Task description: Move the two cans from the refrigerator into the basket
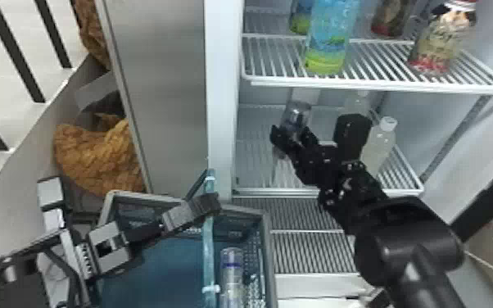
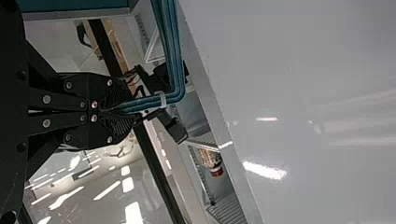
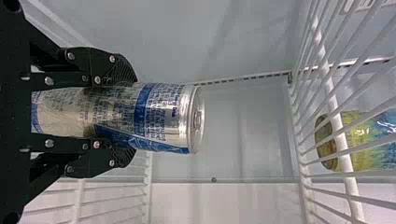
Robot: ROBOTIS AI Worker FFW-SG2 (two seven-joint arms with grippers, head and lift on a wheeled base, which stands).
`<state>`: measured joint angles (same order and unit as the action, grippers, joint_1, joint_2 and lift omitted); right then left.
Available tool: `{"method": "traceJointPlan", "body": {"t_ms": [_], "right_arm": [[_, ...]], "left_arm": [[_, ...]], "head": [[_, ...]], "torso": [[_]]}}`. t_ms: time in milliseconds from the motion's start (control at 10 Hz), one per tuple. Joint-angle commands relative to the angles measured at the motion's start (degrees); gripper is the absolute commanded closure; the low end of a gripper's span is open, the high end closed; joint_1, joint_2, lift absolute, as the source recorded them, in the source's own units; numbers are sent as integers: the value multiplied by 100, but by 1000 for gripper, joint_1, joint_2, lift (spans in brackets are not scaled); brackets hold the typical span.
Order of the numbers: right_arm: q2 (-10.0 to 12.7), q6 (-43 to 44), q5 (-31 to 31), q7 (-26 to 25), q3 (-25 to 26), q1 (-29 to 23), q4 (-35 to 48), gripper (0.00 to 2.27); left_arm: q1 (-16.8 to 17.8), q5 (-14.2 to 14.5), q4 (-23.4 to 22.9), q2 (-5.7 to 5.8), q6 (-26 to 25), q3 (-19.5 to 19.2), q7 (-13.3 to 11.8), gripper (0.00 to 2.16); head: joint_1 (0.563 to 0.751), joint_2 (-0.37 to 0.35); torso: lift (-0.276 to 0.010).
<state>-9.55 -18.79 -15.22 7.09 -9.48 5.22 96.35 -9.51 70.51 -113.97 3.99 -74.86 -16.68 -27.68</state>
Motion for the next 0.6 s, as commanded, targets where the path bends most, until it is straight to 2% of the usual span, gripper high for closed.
{"method": "traceJointPlan", "body": {"t_ms": [0, 500], "right_arm": [[-73, -89, -215, 47, 11, -339, 441, 1279], [-257, -736, -740, 117, 159, -1351, 1959, 1279]], "left_arm": [[-5, 10, 0, -3, 6, -1, 0, 1210], [-19, 44, 0, -3, 48, 11, -9, 1210]], "head": [[695, -84], [695, -65]], "torso": [[-219], [-219]]}}
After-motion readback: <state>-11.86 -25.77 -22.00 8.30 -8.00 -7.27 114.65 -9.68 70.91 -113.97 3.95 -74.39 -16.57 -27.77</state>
